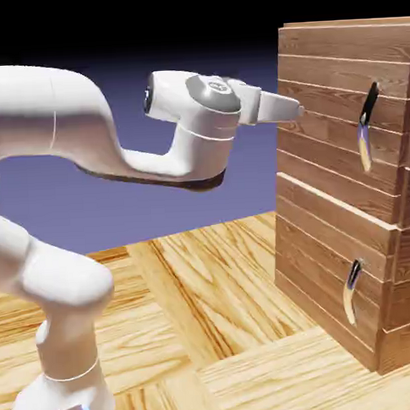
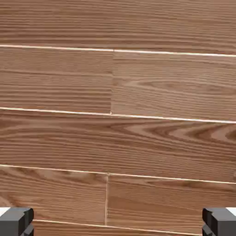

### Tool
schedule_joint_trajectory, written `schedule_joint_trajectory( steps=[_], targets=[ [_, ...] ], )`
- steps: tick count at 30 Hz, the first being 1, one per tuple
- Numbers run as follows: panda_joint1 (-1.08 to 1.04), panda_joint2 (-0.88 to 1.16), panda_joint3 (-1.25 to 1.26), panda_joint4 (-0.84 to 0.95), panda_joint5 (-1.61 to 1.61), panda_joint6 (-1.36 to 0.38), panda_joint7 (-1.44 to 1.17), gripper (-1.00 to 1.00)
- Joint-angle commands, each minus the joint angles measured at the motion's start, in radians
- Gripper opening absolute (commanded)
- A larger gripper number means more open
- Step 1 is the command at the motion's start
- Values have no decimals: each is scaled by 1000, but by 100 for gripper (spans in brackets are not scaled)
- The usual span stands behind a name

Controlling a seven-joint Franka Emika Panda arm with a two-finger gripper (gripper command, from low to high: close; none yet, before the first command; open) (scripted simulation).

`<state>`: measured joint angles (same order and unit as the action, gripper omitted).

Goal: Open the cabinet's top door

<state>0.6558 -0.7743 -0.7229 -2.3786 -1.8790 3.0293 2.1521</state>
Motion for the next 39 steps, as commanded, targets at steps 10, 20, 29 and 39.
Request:
schedule_joint_trajectory(
  steps=[10, 20, 29, 39],
  targets=[
    [149, -47, -167, 100, -435, -2, 327, 0],
    [298, -95, -335, 200, -870, -4, 653, 0],
    [514, -54, -493, 352, -984, -21, 736, 0],
    [270, -8, -313, 176, -879, -140, 746, -100]
  ],
)
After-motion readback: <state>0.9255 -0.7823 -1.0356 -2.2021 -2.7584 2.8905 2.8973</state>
